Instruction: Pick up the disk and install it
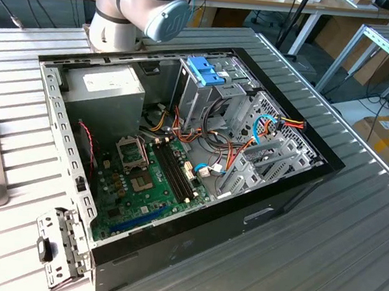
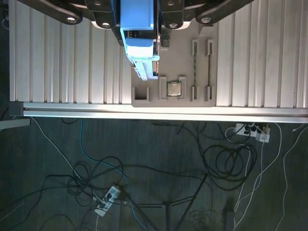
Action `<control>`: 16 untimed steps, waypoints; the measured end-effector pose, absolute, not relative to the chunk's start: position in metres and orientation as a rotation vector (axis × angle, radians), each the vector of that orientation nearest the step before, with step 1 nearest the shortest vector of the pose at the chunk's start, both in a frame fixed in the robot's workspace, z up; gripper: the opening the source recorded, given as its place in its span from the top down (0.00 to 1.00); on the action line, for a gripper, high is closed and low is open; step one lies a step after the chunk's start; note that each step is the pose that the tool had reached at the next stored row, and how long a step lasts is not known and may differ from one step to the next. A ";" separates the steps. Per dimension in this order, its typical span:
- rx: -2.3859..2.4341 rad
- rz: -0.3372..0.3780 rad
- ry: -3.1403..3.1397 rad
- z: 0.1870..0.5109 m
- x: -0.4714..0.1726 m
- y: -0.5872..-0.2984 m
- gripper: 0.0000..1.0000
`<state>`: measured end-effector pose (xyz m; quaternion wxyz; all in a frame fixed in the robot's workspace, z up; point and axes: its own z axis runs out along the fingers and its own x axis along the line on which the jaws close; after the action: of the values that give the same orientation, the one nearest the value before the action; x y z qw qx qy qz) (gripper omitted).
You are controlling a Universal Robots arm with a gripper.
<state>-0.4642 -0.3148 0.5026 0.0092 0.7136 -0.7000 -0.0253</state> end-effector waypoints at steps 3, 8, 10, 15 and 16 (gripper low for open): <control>2.229 -0.079 -2.186 0.503 -0.461 -0.315 0.63; 2.229 -0.079 -2.186 0.503 -0.454 -0.315 0.63; 2.229 -0.079 -2.186 0.503 -0.452 -0.315 0.63; 2.229 -0.079 -2.186 0.503 -0.444 -0.315 0.63; 2.229 -0.079 -2.186 0.503 -0.443 -0.315 0.63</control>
<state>-0.4435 -0.3148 0.5026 0.0093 0.7137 -0.7000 -0.0253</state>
